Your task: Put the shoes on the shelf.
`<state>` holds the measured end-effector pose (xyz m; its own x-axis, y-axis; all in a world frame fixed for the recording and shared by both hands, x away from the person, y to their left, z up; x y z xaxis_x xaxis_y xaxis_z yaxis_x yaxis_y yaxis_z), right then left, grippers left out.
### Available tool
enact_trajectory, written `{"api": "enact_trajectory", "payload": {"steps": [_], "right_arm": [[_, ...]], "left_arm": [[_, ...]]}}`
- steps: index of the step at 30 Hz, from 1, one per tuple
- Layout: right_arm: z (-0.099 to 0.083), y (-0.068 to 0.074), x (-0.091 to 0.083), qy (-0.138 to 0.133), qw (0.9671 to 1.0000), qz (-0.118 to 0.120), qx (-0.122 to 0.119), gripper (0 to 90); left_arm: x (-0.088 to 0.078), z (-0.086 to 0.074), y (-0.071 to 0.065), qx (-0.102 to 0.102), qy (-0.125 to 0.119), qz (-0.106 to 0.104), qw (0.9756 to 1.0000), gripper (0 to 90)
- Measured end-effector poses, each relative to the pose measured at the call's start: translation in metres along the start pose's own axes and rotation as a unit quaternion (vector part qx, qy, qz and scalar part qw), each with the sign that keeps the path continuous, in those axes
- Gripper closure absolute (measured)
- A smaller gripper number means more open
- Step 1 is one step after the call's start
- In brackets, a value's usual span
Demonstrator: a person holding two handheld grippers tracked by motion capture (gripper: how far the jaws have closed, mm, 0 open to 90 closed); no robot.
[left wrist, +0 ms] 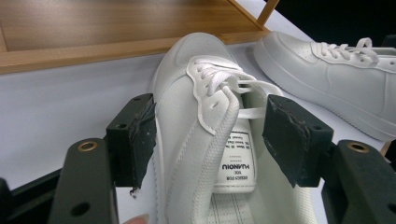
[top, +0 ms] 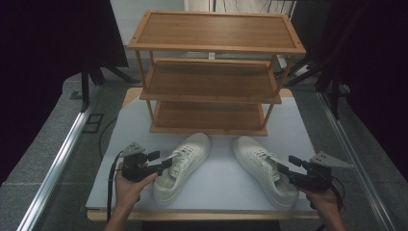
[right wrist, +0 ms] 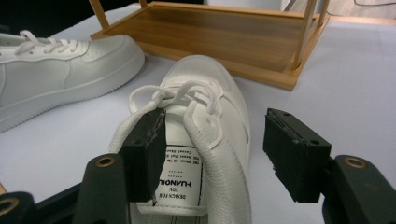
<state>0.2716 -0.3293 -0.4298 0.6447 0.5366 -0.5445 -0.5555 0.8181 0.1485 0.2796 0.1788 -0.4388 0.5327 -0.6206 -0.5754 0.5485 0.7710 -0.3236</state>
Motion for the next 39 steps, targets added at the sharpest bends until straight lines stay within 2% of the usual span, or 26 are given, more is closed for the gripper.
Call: {"api": "enact_trajectory", "payload": {"steps": [8, 12, 15, 17, 18, 22, 25, 28, 33, 36, 39], "right_arm": [[0.001, 0.003, 0.011, 0.027, 0.9995, 0.012, -0.011, 40.7], [0.003, 0.005, 0.019, 0.047, 0.9987, 0.004, -0.020, 42.2], [0.002, 0.002, 0.026, 0.060, 0.9978, -0.011, -0.025, 45.3], [0.000, -0.001, 0.031, 0.068, 0.9973, -0.016, -0.023, 49.1], [-0.002, -0.004, 0.032, 0.067, 0.9975, -0.010, -0.016, 52.8], [-0.003, -0.012, 0.034, 0.056, 0.9984, 0.011, 0.008, 58.5], [-0.002, -0.013, 0.037, 0.056, 0.9983, 0.013, -0.001, 60.3], [-0.001, -0.015, 0.041, 0.060, 0.9981, 0.016, -0.001, 65.3], [-0.003, -0.017, 0.041, 0.052, 0.9986, 0.009, 0.006, 75.9], [-0.003, -0.015, 0.041, 0.050, 0.9988, 0.000, 0.002, 78.9], [-0.003, -0.015, 0.041, 0.046, 0.9989, 0.002, 0.010, 80.5]], "left_arm": [[0.015, 0.001, 0.002, 0.011, 0.017, 0.014, 0.9997, 35.5], [0.022, 0.002, 0.001, 0.018, 0.025, 0.026, 0.9992, 36.8], [0.029, 0.002, 0.001, 0.026, 0.037, 0.039, 0.9982, 39.1], [0.032, 0.002, 0.001, 0.032, 0.042, 0.050, 0.9974, 41.6], [0.034, 0.001, 0.001, 0.034, 0.045, 0.055, 0.9969, 43.8], [0.037, 0.001, 0.001, 0.033, 0.042, 0.044, 0.9976, 54.0], [0.038, 0.001, 0.001, 0.038, 0.046, 0.033, 0.9977, 65.1], [0.038, 0.000, 0.000, 0.045, 0.044, 0.043, 0.9971, 71.2], [0.037, -0.001, 0.000, 0.045, 0.033, 0.046, 0.9974, 77.5], [0.036, -0.002, 0.001, 0.038, 0.022, 0.041, 0.9982, 79.4], [0.036, -0.003, 0.002, 0.034, 0.013, 0.036, 0.9987, 80.2]]}}
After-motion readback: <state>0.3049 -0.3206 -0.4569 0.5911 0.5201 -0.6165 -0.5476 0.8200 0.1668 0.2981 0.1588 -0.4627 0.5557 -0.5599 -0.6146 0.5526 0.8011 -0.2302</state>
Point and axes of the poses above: each handheld gripper's, and its own axes: x roughly forward along the jaws, z roughly out of its top, y roughly to its left, the point moved 1 cm from there along x, roughly forward along the jaws, and after that the axes turned 5 degrees about y, right-handed, at the moved point
